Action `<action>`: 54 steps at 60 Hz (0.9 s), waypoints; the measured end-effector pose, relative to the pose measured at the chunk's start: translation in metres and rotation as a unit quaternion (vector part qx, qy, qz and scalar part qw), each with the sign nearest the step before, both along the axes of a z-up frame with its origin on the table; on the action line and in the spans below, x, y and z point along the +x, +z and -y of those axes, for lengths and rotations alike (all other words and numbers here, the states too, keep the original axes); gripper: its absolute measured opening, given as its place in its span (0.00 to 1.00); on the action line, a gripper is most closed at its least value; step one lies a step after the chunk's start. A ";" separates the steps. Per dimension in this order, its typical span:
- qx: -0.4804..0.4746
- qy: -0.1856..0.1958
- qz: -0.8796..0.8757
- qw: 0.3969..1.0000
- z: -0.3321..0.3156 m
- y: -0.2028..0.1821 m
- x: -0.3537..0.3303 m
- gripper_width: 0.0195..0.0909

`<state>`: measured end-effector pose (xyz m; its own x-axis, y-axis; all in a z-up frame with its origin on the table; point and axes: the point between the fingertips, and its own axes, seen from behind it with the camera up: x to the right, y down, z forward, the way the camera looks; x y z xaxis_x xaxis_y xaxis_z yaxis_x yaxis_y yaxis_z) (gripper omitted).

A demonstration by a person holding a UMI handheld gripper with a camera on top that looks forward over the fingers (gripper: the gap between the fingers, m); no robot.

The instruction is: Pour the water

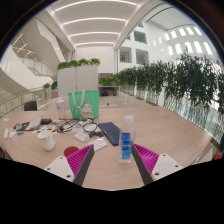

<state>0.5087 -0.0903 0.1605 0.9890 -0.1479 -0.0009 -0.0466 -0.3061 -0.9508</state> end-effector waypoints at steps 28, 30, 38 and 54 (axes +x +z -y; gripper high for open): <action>0.006 -0.031 0.000 0.999 -0.156 -0.108 0.082 0.46; 0.009 -0.033 -0.010 0.999 -0.161 -0.109 0.078 0.44; 0.019 -0.051 -0.011 0.998 -0.171 -0.107 0.077 0.37; -0.011 -0.033 -0.057 0.998 -0.177 -0.098 0.045 0.29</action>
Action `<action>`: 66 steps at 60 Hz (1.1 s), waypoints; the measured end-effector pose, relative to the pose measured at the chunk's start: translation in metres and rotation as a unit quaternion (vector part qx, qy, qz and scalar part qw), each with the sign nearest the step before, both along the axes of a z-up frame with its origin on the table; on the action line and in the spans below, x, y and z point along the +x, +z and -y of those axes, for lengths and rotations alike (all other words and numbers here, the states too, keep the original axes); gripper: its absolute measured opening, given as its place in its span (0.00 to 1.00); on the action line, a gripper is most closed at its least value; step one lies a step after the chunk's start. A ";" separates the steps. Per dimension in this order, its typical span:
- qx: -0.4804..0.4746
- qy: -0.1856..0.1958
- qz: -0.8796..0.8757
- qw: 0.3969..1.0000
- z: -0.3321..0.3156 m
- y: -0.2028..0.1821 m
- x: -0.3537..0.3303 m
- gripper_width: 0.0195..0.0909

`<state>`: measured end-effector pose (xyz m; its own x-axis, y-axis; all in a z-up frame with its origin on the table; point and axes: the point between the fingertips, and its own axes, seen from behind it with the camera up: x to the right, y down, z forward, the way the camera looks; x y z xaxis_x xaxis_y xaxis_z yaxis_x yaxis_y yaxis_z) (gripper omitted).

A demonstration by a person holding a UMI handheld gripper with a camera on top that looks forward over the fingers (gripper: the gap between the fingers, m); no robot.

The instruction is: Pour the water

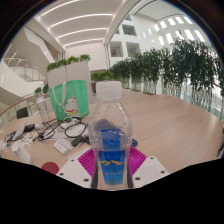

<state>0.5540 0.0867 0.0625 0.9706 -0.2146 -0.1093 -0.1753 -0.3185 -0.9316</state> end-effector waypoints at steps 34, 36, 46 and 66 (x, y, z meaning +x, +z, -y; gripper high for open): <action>-0.134 0.114 0.716 0.675 -0.044 0.132 -0.187 0.25; -0.142 0.126 0.753 0.630 -0.048 0.128 -0.199 0.25; -0.187 0.153 0.865 0.440 -0.062 0.133 -0.223 0.25; -0.203 0.192 0.901 0.332 -0.065 0.123 -0.254 0.25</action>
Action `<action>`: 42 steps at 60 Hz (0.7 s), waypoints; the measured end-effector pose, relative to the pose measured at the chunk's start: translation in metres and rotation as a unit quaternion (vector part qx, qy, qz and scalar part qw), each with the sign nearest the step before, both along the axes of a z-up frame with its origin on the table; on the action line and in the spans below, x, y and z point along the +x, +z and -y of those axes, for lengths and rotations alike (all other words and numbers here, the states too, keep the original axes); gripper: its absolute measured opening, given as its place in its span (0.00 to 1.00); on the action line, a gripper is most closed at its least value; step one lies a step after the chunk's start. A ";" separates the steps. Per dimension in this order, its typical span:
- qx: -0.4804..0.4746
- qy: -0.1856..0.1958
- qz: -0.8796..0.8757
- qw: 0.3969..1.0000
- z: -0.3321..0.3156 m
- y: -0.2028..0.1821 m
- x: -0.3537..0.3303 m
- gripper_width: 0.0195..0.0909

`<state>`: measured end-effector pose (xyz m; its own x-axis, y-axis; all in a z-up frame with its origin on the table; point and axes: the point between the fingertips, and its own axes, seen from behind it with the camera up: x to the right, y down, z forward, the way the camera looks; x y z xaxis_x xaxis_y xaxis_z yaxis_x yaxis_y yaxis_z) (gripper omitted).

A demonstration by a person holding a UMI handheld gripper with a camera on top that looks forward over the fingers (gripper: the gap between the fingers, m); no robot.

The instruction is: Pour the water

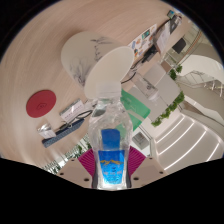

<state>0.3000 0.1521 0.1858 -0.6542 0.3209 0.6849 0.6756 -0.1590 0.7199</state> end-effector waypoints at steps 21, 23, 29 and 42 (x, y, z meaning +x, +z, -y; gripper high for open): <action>0.099 -0.007 -0.535 0.839 -0.019 0.033 -0.008 0.28; 0.101 -0.007 -0.611 0.786 -0.019 0.036 -0.011 0.29; 0.105 -0.024 -0.775 0.622 -0.011 0.028 -0.001 0.35; 0.041 -0.072 -0.926 0.368 0.011 -0.068 0.015 0.41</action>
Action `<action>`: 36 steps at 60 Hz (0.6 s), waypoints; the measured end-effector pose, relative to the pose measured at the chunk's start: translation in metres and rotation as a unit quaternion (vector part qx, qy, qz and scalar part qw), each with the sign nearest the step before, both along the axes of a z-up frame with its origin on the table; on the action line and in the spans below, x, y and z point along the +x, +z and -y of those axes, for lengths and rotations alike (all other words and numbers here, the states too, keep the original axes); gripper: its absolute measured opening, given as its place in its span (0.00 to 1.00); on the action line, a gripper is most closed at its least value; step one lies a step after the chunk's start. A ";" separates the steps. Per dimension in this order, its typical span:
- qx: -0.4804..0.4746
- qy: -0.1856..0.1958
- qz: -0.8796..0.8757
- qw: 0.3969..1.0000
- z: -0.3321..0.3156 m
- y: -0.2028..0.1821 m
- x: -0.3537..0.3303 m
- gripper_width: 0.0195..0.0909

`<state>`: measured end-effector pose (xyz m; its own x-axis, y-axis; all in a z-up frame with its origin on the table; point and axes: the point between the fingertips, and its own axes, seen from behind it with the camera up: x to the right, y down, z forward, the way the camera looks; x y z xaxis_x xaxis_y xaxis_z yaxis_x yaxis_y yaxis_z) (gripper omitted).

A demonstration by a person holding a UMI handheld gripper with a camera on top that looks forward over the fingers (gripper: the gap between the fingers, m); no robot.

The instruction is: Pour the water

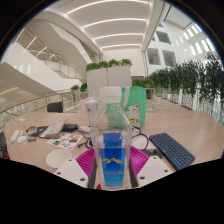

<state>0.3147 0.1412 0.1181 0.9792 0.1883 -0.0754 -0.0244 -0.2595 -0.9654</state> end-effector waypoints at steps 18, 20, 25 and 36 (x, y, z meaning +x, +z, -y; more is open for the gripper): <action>0.018 0.030 -0.001 0.999 0.014 -0.050 -0.010 0.41; 0.021 0.032 0.001 0.999 0.014 -0.050 -0.010 0.41; 0.019 0.034 0.005 0.999 0.011 -0.050 -0.011 0.43; -0.057 0.028 0.033 0.997 0.037 -0.066 -0.004 0.79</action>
<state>0.3107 0.1038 0.0520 0.9711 0.2361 -0.0353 0.0556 -0.3676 -0.9283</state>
